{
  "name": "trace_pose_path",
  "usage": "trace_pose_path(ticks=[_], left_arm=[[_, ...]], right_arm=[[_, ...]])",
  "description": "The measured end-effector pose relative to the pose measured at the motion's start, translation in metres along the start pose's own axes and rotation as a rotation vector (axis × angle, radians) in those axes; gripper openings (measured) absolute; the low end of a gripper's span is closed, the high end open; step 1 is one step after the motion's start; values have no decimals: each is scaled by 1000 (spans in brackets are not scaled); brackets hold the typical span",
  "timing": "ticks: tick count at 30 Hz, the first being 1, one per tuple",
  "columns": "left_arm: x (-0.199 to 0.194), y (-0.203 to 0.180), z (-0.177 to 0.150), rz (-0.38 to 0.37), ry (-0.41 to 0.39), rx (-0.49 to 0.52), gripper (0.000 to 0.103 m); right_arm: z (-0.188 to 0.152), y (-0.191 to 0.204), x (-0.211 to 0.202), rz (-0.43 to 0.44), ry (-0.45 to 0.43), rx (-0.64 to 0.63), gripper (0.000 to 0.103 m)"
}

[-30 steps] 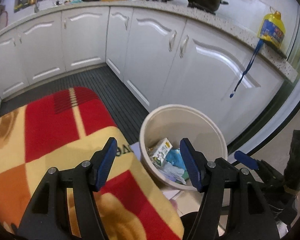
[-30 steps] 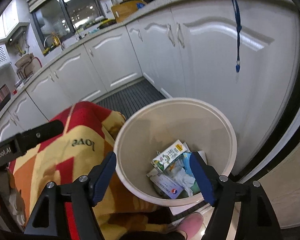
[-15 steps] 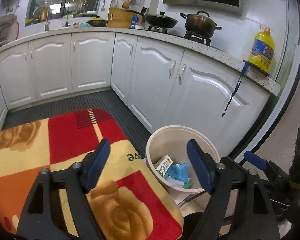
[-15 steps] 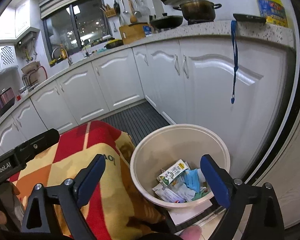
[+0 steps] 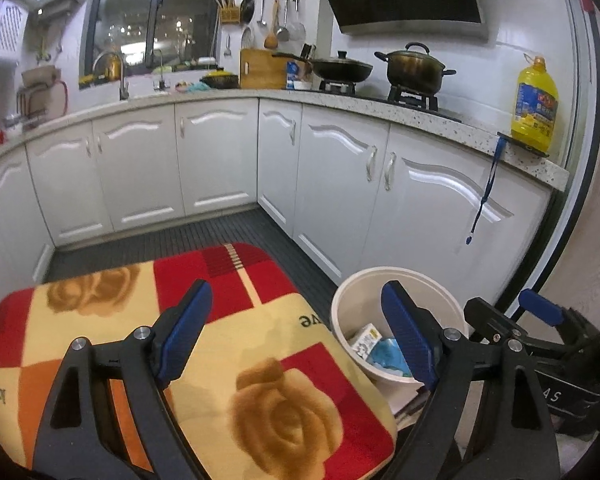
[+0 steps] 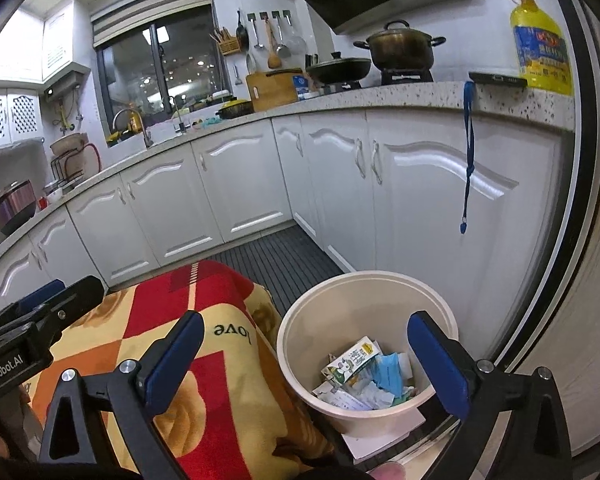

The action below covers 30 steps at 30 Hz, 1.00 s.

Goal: Collect trash

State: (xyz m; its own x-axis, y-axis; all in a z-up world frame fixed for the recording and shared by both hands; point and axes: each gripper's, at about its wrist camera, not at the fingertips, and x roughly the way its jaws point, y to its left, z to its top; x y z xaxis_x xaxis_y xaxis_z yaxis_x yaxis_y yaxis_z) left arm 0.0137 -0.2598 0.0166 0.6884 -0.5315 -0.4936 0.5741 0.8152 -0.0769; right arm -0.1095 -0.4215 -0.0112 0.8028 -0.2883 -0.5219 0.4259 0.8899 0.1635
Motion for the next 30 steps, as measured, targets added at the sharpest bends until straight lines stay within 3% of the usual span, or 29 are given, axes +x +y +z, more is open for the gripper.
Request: trace_pose_path(ticks=[17,30], left_arm=[[-13,10,0,7,-31,-22,86],[-14,4,-2,45,-36,13,86]], right_arm=[[1,11,-15,-24,-72,-21,101],[2,17,-12,-37,-71,-33,101]])
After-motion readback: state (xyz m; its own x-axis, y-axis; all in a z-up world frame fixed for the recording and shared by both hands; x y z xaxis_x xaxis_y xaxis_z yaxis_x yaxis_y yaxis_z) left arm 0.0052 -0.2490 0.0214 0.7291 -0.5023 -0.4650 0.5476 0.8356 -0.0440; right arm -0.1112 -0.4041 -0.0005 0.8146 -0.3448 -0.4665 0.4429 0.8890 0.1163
